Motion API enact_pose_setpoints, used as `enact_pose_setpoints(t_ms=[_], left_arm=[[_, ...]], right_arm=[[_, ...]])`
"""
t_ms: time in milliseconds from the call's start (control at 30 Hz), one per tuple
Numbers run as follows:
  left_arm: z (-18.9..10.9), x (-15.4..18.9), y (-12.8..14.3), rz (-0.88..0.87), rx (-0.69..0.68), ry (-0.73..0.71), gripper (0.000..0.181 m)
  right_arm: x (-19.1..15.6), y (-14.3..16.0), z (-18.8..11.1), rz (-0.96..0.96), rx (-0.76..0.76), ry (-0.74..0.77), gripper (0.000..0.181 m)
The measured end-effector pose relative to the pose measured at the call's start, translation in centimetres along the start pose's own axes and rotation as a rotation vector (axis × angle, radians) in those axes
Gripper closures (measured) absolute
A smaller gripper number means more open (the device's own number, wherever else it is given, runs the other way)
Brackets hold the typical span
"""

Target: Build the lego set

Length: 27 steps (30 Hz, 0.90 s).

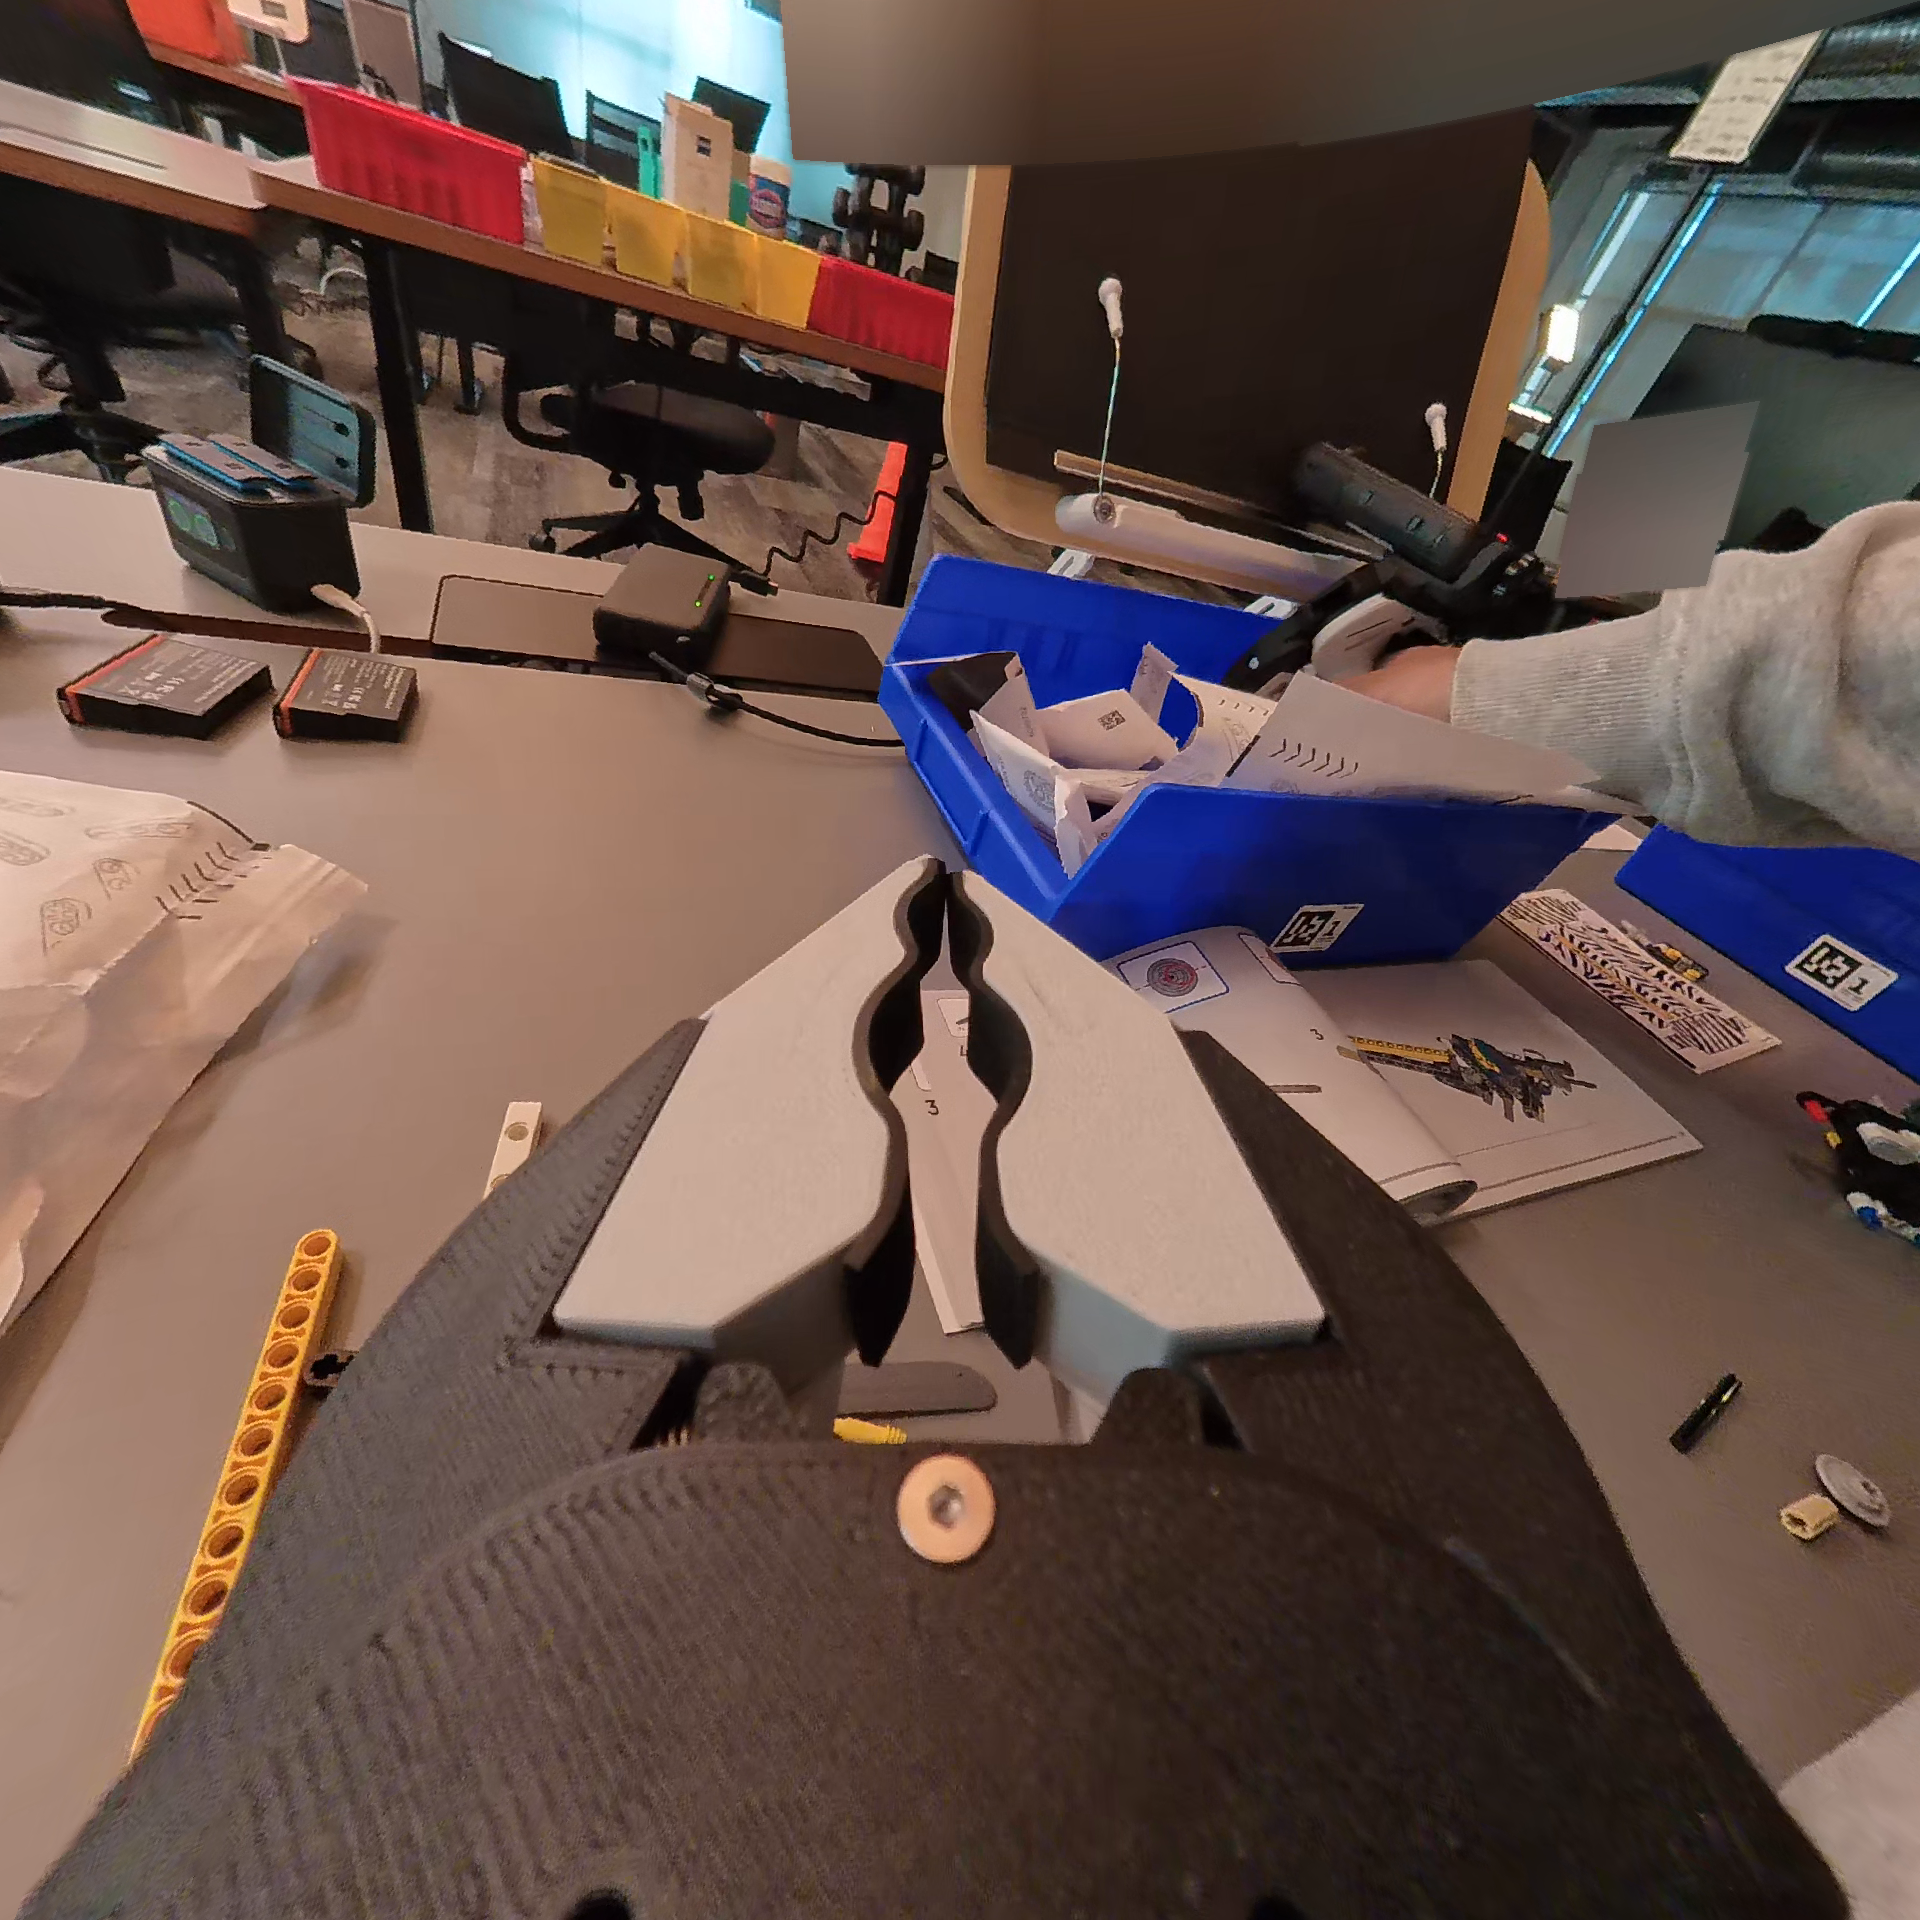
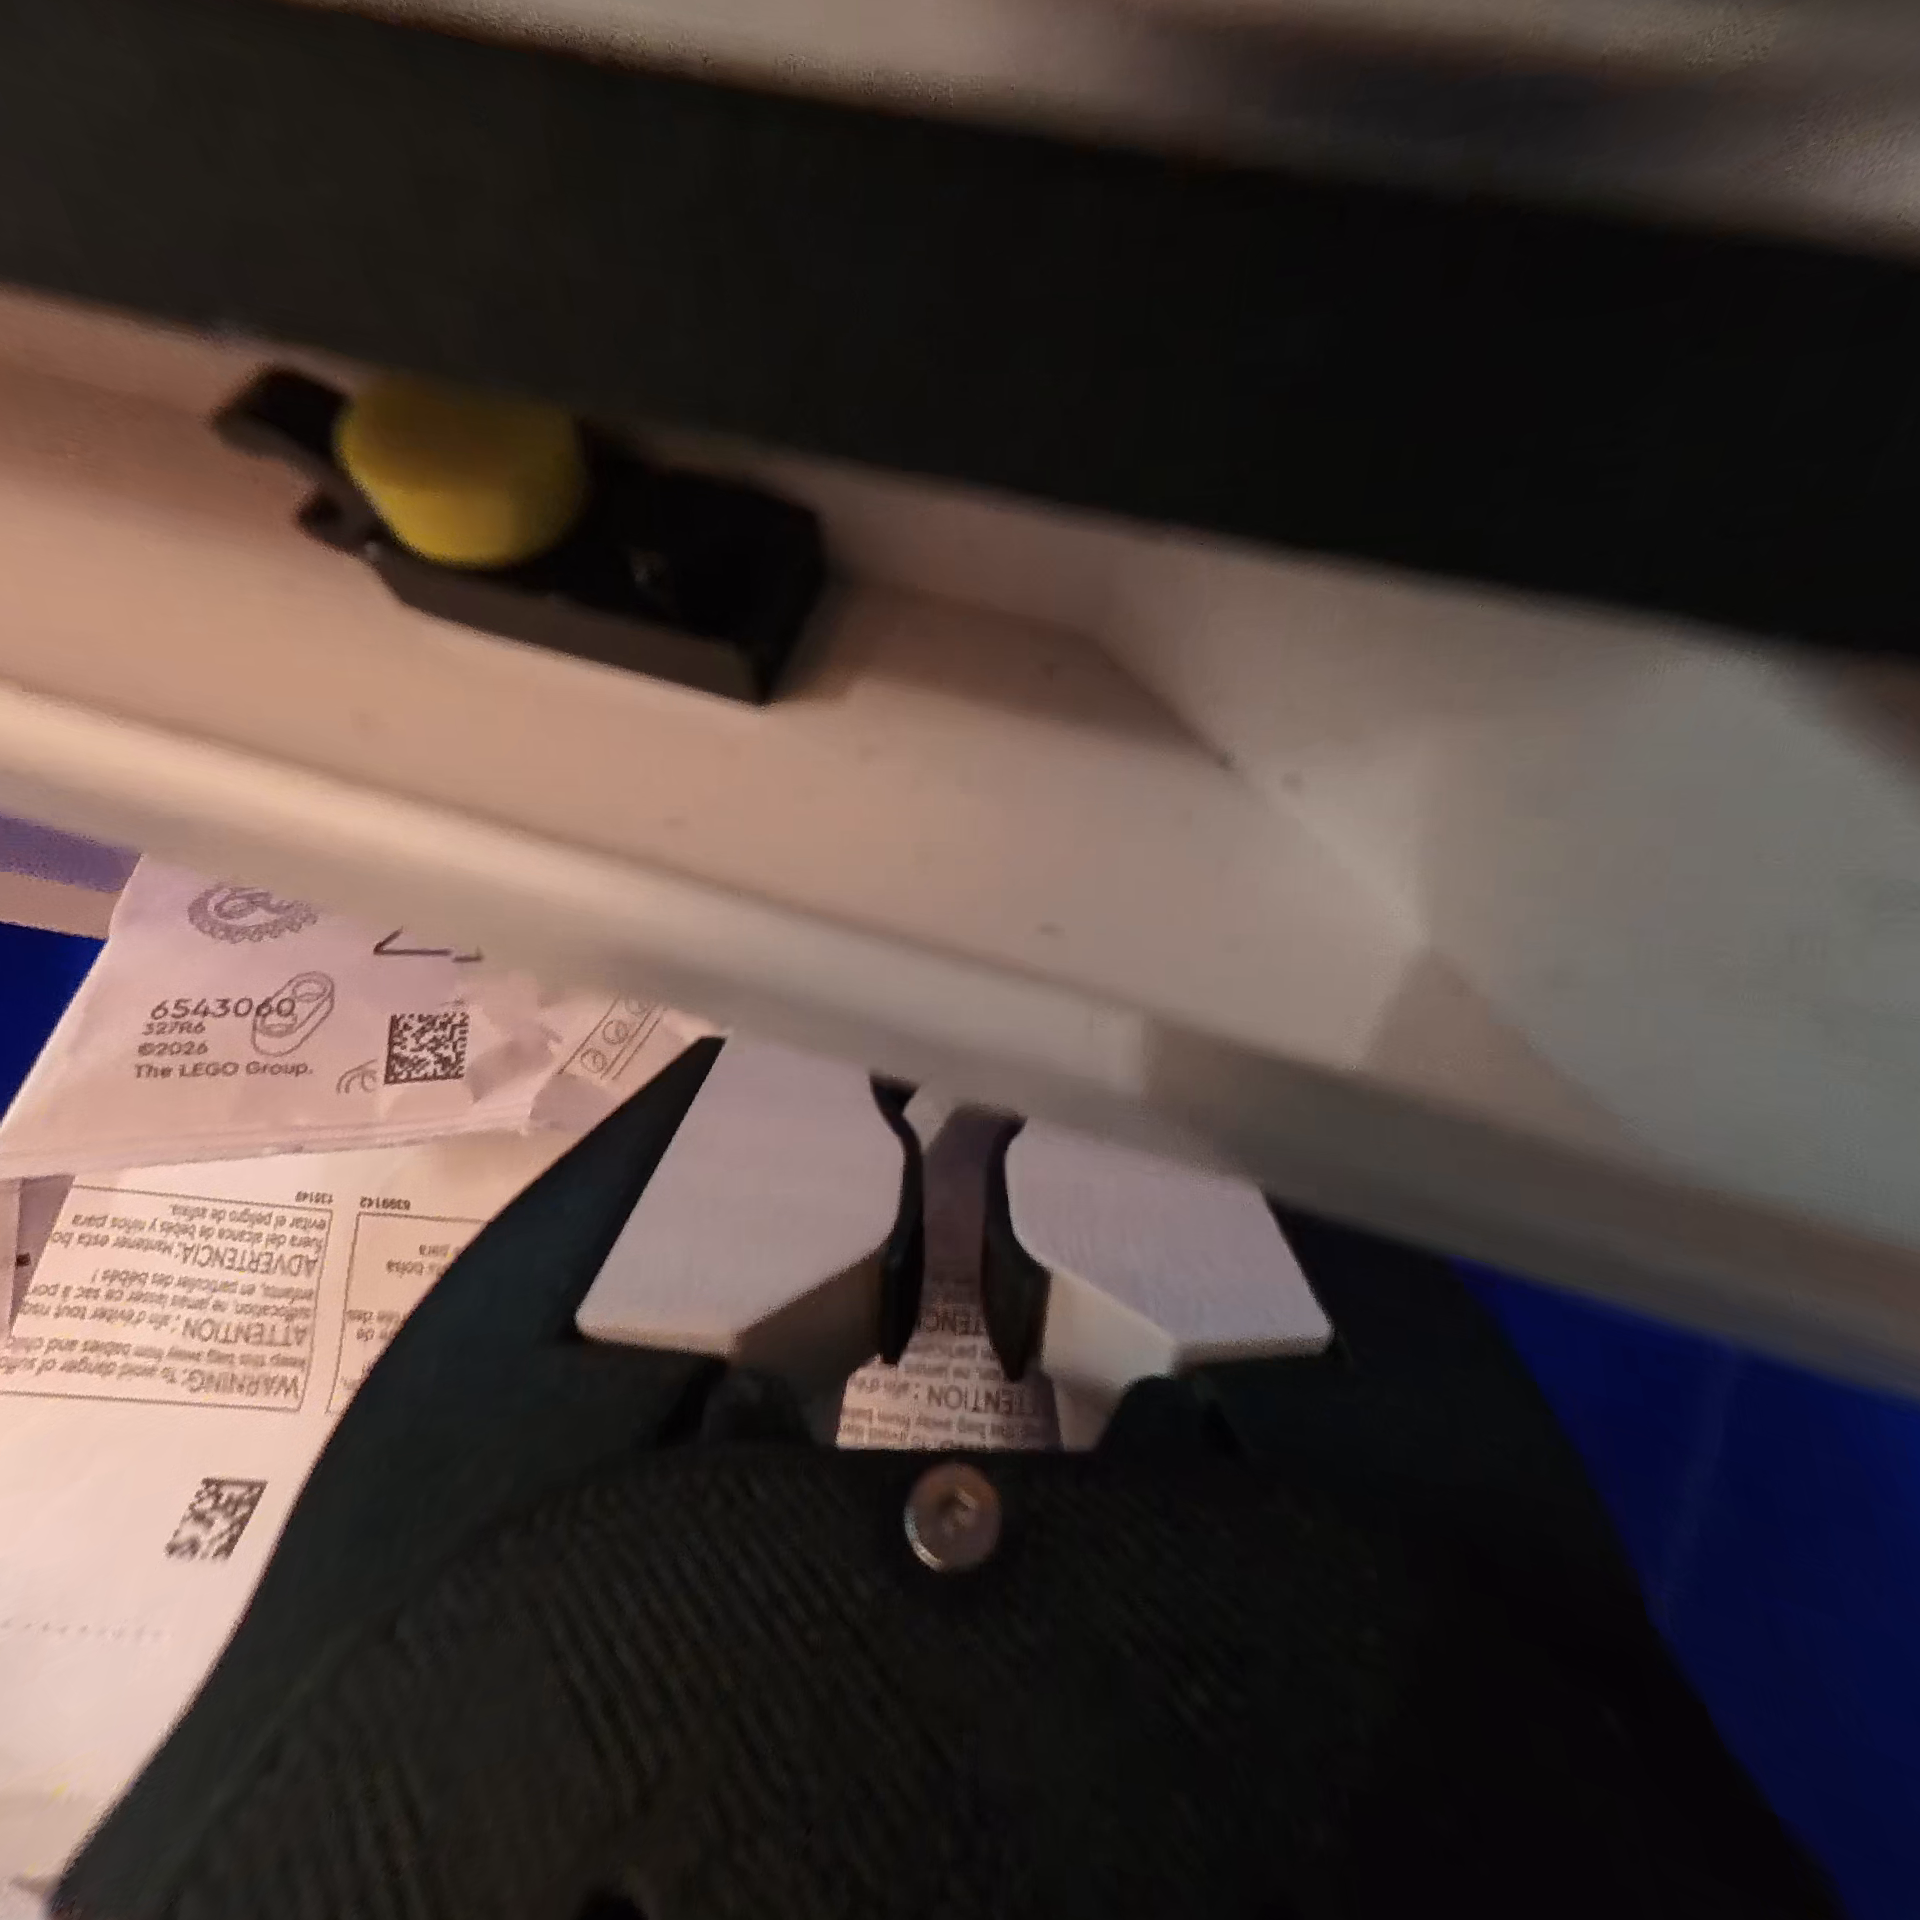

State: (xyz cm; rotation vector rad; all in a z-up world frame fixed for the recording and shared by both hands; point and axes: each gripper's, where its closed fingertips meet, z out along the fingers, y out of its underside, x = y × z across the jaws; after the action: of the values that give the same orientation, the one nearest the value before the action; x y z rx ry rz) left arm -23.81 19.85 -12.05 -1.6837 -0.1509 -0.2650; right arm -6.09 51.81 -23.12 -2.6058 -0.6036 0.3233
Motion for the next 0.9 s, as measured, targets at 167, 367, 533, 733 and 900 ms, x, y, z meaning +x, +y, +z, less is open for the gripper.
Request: enact_pose_setpoints(t_ms=[167, 367, 533, 733, 900], left_arm=[[0.0, 0.0, 0.0, -0.003, 0.002, 0.000, 0.181], [0.1, 0.4, 0.0, 0.005, -0.001, 0.010, 0.181], [-0.1, 0.6, 0.0, 0.006, 0.002, 0.015, 0.181], [-0.1, 0.8, 0.1, -0.007, 0.002, 0.026, 0.181], [-0.1, 1.0, 0.3, 0.017, -0.006, 0.024, 0.181]], right_arm=[[-0.1, -0.7, -2.3, -0.058, 0.016, 0.000, 0.181], [-1.9, -1.9, -7.4, -0.139, 0.070, -0.084, 0.181], [-3.8, -2.8, -11.7, -0.195, 0.159, -0.179, 0.181], [-4.5, -0.9, -11.3, -0.474, 0.088, -0.131, 0.177], [-4.3, -0.2, -7.2, -0.793, -0.006, -0.065, 0.145]])
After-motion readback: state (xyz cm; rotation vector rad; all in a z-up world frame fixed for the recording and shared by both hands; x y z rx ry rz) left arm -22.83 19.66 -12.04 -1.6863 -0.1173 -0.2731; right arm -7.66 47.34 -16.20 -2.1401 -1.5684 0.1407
